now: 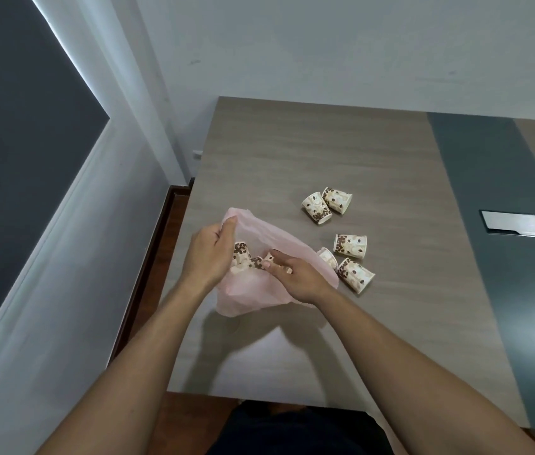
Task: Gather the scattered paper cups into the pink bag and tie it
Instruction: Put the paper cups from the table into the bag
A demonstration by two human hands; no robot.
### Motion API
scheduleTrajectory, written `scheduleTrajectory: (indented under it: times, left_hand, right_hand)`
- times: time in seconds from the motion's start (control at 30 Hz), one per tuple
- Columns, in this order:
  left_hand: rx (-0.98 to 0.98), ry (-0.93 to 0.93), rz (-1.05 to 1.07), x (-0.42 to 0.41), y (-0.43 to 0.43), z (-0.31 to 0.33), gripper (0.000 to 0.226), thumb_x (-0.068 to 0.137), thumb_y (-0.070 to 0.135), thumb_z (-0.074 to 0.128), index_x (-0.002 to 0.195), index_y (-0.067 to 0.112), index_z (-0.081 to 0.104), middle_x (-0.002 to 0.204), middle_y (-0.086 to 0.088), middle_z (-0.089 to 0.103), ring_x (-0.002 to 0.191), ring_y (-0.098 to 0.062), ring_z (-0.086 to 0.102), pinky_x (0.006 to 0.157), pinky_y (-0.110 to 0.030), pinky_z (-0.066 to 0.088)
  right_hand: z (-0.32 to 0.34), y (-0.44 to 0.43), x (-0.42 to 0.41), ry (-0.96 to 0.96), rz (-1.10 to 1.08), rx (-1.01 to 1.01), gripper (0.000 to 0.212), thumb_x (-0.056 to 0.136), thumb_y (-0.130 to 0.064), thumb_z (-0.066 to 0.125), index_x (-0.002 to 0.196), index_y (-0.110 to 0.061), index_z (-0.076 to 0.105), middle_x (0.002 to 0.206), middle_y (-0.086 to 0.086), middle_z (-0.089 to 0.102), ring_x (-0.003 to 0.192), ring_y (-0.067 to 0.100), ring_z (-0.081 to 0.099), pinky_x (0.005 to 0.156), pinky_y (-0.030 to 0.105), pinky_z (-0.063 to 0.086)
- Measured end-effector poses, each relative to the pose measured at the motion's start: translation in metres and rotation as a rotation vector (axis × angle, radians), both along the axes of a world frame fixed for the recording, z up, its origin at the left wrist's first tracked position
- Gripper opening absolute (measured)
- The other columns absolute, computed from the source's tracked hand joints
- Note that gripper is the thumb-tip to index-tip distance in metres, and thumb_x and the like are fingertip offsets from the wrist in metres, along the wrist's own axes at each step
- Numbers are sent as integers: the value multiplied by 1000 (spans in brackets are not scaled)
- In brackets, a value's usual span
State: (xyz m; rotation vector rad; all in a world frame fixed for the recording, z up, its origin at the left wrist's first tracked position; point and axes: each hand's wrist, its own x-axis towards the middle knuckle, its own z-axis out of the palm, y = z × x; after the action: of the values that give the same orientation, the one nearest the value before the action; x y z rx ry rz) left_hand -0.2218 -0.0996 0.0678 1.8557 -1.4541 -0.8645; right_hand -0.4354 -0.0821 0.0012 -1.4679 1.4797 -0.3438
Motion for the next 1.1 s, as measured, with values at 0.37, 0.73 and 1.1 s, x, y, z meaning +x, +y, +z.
scheduleTrajectory:
  times: [0.37,0.73,1.1]
  left_hand:
    - [-81,-29,-19,-29,-5,-15,50,106,38,53,56,37,48,49,11,42,47,-12,35,52,-33,24]
    - [-27,-69,77,-43,-16,-18,36,103,51,55,81,24,63,65,3,59,55,-10,49,52,-27,35]
    - [147,240,214,-26,-9,-26,25,96,62,75,89,43,91,75,1,84,63,-8,72,58,-32,56]
  right_hand:
    - [-12,-1,-120,-477,-539,356,33,109,-32,58,105,-8,80,111,14,85,82,24,85,77,30,67]
    - [-60,-3,-177,57,-596,123,38,110,-9,63,148,-8,66,152,14,65,103,31,68,98,57,61]
    - [-86,8,-185,418,-265,411,44,101,-46,75,113,-4,78,121,27,79,98,37,73,93,44,58]
